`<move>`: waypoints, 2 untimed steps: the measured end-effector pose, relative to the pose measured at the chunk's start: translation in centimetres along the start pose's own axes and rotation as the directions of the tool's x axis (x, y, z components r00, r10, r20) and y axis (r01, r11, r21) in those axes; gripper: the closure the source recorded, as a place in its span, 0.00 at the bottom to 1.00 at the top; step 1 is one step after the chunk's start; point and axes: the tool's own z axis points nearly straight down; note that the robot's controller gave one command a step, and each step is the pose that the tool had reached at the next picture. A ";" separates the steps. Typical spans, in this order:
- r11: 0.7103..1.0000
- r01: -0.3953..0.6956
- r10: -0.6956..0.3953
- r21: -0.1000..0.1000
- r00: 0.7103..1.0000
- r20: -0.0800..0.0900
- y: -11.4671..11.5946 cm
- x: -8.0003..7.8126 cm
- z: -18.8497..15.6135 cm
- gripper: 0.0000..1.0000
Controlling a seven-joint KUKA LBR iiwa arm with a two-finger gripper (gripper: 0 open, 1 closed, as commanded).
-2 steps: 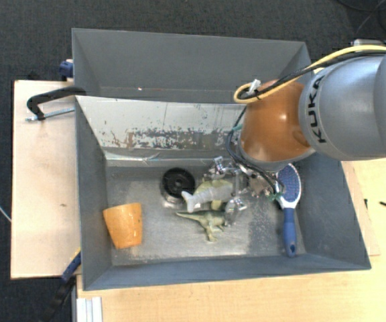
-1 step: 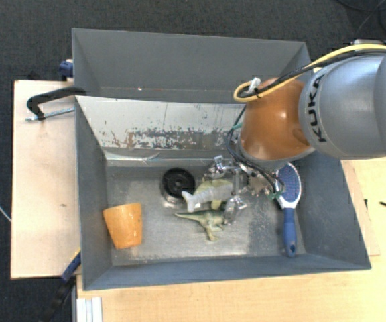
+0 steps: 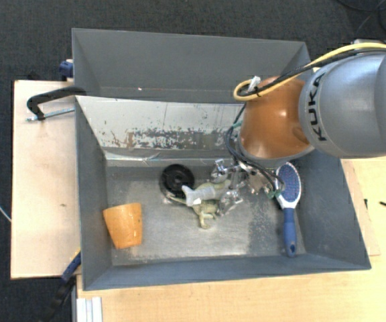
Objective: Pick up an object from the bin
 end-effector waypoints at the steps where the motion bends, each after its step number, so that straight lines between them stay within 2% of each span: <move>1: 1.000 0.000 0.000 0.000 1.000 -0.003 0.0 -0.4 -6.6 1.00; 2: 1.000 -0.001 0.001 0.000 1.000 -0.004 0.1 -0.7 -10.1 1.00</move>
Offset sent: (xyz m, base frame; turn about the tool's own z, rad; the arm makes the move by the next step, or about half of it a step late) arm 0.0000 0.0001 0.0611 0.0000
